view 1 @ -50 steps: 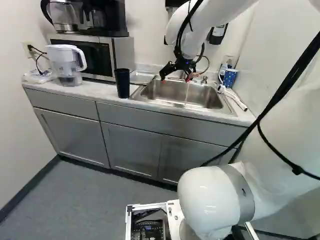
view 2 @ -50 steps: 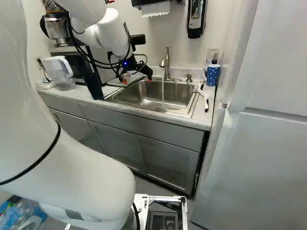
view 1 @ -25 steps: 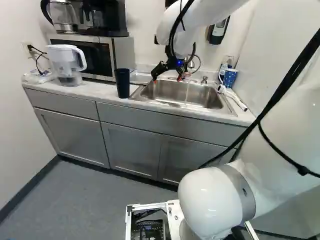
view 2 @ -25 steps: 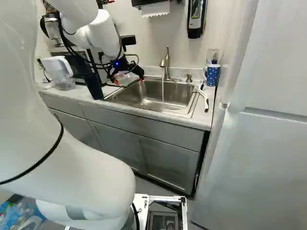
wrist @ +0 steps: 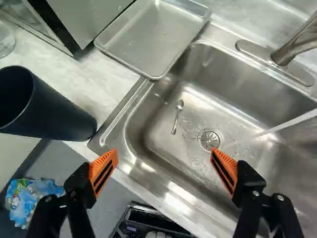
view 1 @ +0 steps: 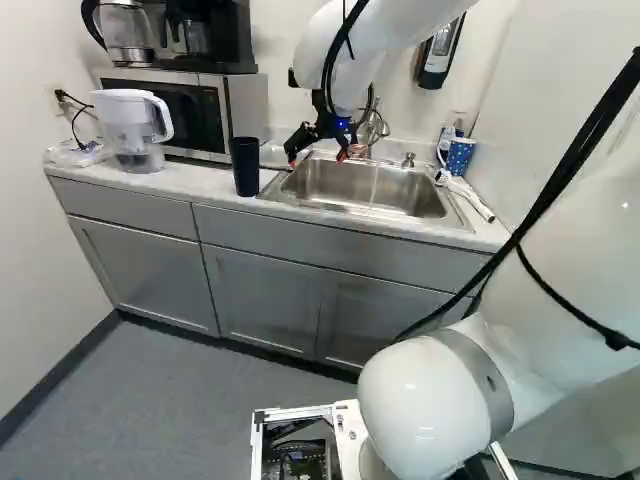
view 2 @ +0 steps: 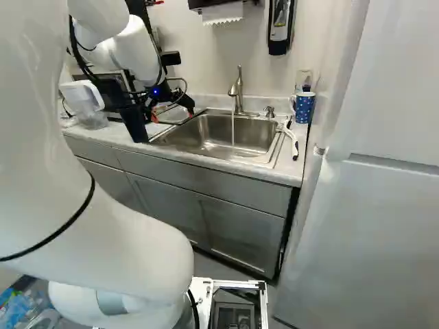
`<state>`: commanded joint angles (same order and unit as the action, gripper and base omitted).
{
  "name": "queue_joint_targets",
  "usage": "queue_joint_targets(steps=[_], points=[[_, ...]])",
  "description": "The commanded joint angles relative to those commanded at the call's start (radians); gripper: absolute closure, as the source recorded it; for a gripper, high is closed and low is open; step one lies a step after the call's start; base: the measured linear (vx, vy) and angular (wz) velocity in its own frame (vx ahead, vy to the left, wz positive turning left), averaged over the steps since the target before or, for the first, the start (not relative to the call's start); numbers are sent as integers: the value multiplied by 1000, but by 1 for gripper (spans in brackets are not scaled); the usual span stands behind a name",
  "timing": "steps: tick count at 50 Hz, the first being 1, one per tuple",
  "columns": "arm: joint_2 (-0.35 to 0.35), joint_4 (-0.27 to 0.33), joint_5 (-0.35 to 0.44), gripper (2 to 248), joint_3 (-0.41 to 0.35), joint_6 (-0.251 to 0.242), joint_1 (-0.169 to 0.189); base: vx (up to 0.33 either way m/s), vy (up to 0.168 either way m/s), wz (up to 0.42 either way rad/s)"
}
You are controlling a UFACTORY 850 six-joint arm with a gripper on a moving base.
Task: Rinse the cup and place it in the tray
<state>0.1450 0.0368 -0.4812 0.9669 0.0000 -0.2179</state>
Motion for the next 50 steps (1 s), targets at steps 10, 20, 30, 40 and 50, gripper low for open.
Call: queue_joint_targets(steps=[10,20,30,40,50], points=[[-9,0,0,3,8,0,-37,0,0,0],[-16,0,0,3,15,0,-73,0,0,0],[-21,0,0,3,19,0,-111,0,0,0],[-20,0,0,3,19,0,-150,0,0,0],[-8,0,0,3,8,0,-187,0,0,0]])
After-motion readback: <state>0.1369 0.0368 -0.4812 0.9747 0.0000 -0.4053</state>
